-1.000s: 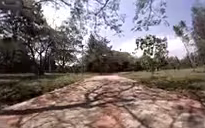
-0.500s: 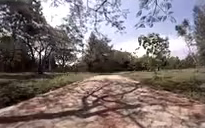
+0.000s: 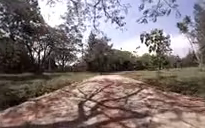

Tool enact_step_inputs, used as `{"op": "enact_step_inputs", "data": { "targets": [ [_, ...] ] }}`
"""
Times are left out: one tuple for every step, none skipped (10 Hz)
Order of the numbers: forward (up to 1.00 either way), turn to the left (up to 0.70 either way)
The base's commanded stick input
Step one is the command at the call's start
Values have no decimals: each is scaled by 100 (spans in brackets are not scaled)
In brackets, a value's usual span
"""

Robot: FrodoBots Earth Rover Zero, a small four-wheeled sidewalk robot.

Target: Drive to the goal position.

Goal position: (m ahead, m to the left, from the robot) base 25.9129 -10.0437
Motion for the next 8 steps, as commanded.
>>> {"op": "enact_step_inputs", "data": {
  "targets": [
    [70, 0],
    [70, 0],
    [70, 0],
    [70, 0],
    [70, 0],
    [70, 0],
    [70, 0],
    [70, 0]
  ]
}}
